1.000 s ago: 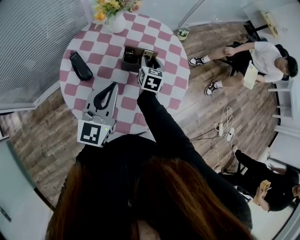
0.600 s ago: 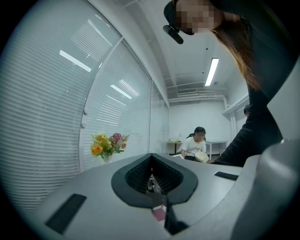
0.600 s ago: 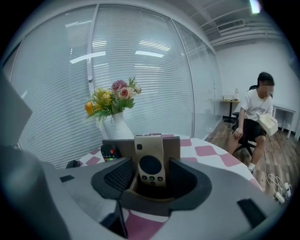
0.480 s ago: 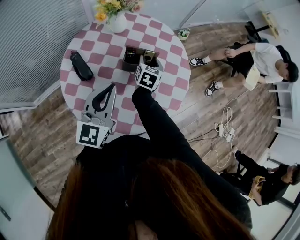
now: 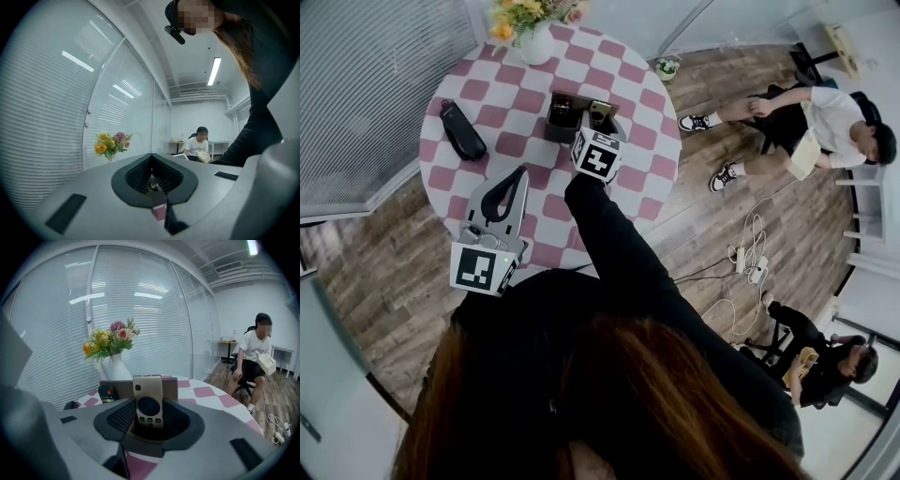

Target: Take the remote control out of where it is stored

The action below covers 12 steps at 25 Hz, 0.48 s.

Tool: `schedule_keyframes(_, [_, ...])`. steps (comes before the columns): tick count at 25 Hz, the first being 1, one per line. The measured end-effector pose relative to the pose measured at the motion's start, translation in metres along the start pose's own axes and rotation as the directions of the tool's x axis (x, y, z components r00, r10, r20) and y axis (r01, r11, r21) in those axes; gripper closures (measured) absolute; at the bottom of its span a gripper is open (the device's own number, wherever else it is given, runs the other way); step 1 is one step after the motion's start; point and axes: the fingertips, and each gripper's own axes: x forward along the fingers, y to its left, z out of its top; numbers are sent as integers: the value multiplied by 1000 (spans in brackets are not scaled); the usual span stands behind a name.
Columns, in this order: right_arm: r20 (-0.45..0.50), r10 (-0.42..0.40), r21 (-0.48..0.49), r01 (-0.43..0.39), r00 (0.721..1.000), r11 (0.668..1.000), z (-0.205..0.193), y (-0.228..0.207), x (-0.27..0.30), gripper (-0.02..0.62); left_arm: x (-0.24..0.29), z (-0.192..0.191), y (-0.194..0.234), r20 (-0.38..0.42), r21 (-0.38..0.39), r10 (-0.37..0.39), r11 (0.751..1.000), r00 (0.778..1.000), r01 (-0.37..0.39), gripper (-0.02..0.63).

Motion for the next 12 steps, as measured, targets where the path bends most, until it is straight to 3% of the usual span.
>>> schedule_keyframes(7, [57,34,37,-36,998,999,16,-3,-9,407,1,1,0,6,-2,-4,1000,1000,4,597])
schedule_keyframes(12, [106,56,-26,-53,993,998,35,-2,-21,407,1,2,0,13,3,-1,1000,1000,1,597])
